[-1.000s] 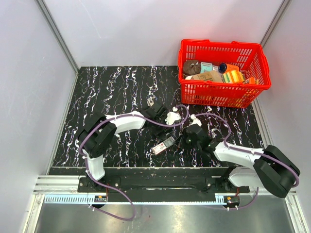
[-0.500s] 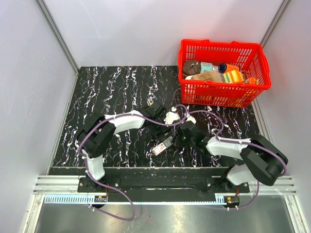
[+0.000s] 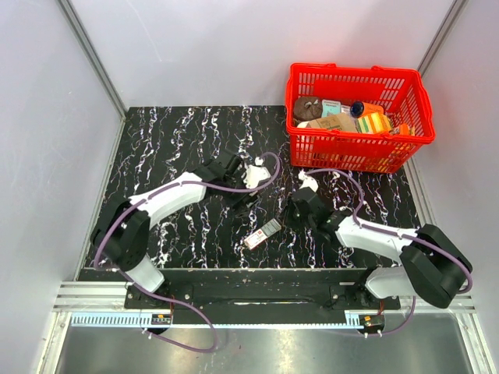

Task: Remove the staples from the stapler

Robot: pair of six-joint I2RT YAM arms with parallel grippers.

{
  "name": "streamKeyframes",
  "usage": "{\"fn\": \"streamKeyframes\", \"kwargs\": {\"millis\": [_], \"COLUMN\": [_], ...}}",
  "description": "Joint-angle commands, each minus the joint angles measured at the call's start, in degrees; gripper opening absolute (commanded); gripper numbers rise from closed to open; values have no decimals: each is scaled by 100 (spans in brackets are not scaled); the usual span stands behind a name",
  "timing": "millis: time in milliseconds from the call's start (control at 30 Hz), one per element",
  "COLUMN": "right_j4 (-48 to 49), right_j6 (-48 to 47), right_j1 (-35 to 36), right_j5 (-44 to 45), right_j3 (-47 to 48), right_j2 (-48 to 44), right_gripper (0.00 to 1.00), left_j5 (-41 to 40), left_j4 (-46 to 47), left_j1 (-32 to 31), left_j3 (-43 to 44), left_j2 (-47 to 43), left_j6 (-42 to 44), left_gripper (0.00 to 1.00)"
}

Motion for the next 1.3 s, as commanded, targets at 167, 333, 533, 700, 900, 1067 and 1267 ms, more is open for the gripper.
{"fn": "streamKeyframes", "kwargs": {"millis": [167,333,533,700,900,1067,1267], "right_j4": [-29,296,806,965,1079,1229,1282], "right_j6": [-234,-32,311,417,469,540,549], "right_j1": [-618,-882,-1172,-1287,-1305,-1305,-1305], "right_j5": [-547,-1163,-1787,-1981,-2087,-2183,-2192], "right_j3": [570,456,201,130,86,-28,-107], "right_j2": [754,948,1124,1274,1388,1449,1467], "right_gripper": [9,13,21,22,20,17,14], "left_j5": [652,706,705,635,494,232,-85], "left_j4": [-285,-285,-232,-57,-30,58,84], "left_j1": [-99,-196,-354,-504,-644,-811,-917], "left_j3": [-720,-922,-1098,-1239,-1230,-1213,-1046], "left_j2": [-239,-230,-221,-160,-116,-37,209], "left_j6": [917,1120,1234,1156,1129,1024,883], "left_gripper": [74,74,75,74,74,74,73]}}
